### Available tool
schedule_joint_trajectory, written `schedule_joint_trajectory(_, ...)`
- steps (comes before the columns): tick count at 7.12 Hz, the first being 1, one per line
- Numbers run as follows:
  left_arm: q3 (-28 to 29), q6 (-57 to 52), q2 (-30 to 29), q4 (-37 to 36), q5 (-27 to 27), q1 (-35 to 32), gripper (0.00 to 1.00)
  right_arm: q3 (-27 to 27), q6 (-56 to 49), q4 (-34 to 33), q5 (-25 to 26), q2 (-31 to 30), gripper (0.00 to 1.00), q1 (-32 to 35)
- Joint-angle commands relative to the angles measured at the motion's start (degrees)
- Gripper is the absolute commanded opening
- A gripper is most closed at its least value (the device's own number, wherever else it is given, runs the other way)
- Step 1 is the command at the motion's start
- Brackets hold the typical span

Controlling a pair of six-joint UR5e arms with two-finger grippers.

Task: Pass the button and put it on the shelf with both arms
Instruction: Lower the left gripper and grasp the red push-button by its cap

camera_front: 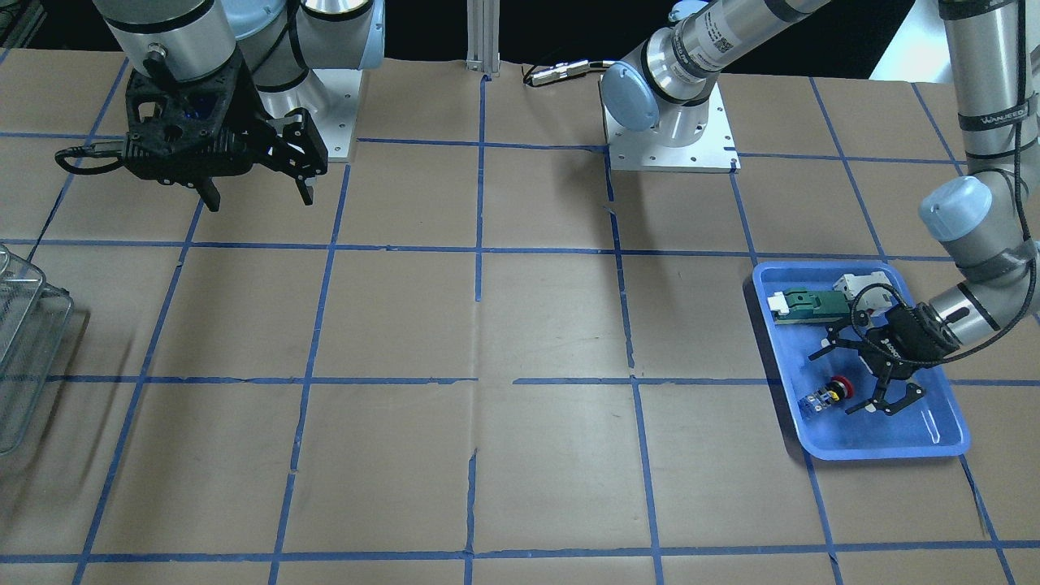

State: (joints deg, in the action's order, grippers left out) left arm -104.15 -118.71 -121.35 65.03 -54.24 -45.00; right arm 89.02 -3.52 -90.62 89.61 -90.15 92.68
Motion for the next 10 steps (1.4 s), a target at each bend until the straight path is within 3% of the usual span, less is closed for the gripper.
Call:
schedule_joint_trajectory(1, 0.18, -0.74, -0.11, -0.16, 0.01, 0.00, 0.55, 0.01, 0.36, -0.17, 0.12, 0.06, 1.00, -0.04)
schedule_joint_trajectory(3, 1.05, -0.83, 0.06, -0.16, 0.01, 0.00, 0.07, 0.01, 0.01, -0.17, 0.12, -0.03, 1.00, -0.04)
schedule_joint_trajectory(4, 2.71, -0.74, 0.85, 1.23, -0.07, -0.26, 0.00, -0.07, -0.08, -0.08, 0.12, -0.03, 1.00, -0.13)
schedule_joint_trajectory(8, 9.31, -1.00, 7.51, 19.48, 0.72, -7.79, 0.00, -1.92, -2.53, 0.01, -1.37, -0.82, 1.00, -0.57)
schedule_joint_trajectory(10, 11.76, -1.17, 11.82, 29.49, 0.89, -18.22, 0.00, -2.45, -13.91, -0.26, -1.37, -0.47, 1.00, -0.83)
